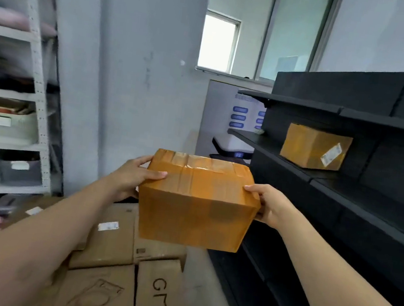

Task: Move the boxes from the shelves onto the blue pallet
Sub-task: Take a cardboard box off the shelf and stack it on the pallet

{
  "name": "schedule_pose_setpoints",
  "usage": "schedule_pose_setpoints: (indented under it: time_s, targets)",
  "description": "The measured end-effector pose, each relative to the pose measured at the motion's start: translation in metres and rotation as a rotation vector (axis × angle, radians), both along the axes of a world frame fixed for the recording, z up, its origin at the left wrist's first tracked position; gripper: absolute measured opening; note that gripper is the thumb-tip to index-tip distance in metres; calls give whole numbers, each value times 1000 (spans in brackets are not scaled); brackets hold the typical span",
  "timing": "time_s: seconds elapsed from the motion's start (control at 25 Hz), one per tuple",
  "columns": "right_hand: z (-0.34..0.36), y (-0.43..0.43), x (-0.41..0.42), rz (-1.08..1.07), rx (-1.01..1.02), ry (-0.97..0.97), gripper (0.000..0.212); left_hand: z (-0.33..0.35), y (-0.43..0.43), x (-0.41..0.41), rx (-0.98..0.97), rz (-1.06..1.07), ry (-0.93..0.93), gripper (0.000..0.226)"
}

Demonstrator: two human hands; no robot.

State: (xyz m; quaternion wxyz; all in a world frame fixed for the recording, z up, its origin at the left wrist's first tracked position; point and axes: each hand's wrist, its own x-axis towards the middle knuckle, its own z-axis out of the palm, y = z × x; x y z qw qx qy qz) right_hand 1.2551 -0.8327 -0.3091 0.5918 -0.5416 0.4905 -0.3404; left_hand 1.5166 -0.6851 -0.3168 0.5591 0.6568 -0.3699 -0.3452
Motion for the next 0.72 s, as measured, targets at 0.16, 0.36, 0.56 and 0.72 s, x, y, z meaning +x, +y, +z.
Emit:
schedule_pose_setpoints:
  time_s: [0.16, 0.36, 0.56, 0.72]
  targets:
    - [-26, 64, 130, 203, 16, 19, 40, -30, 101, 109, 29, 181, 60, 73]
    - [-66, 150, 307, 337, 59, 43, 46, -73, 214, 263, 83, 341, 76, 68]
    - [-126, 230, 484, 372, 191, 105, 50, -127, 299, 429, 287, 344, 127, 74]
    - [-196, 262, 551, 371, 293, 189, 36, -197, 321, 498, 344, 356, 267, 86]
